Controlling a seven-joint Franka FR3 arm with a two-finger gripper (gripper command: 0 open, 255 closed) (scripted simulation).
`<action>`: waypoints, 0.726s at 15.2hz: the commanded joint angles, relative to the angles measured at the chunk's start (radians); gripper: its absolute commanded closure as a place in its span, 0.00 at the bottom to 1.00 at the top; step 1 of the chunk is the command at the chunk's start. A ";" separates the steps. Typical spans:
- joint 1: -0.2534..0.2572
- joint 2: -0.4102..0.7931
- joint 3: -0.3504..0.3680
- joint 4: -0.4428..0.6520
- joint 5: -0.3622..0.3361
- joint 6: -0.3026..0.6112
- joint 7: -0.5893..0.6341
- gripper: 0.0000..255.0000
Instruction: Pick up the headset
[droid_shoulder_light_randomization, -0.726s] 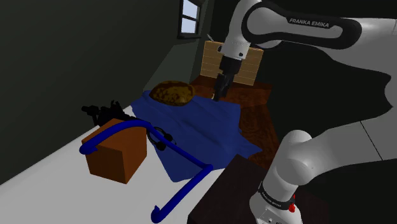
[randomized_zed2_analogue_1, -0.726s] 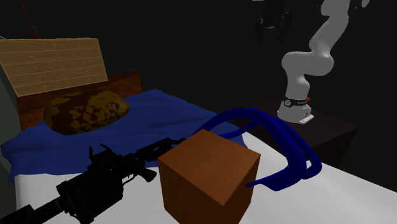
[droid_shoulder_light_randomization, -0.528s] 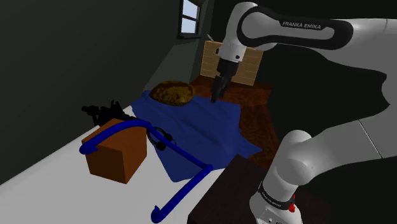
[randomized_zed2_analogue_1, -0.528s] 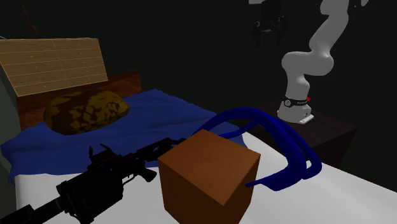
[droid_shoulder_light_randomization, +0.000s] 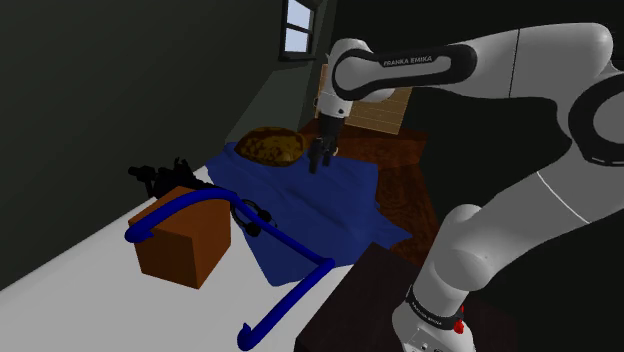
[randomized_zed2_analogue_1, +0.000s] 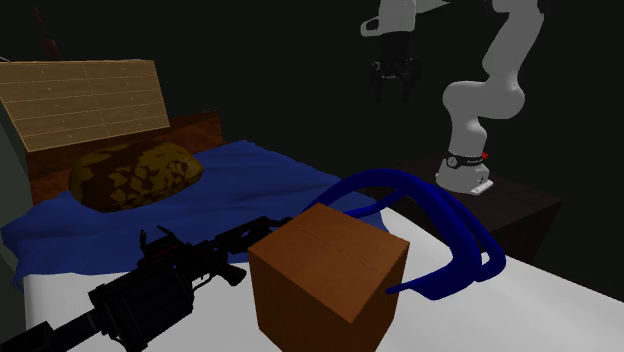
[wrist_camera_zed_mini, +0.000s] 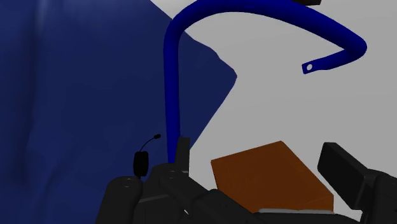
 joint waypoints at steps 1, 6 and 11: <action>-0.002 0.070 -0.009 0.010 -0.001 0.055 -0.018 0.00; -0.003 0.253 -0.026 0.063 0.006 0.167 -0.055 0.00; -0.006 0.444 -0.039 0.149 0.022 0.254 -0.093 0.00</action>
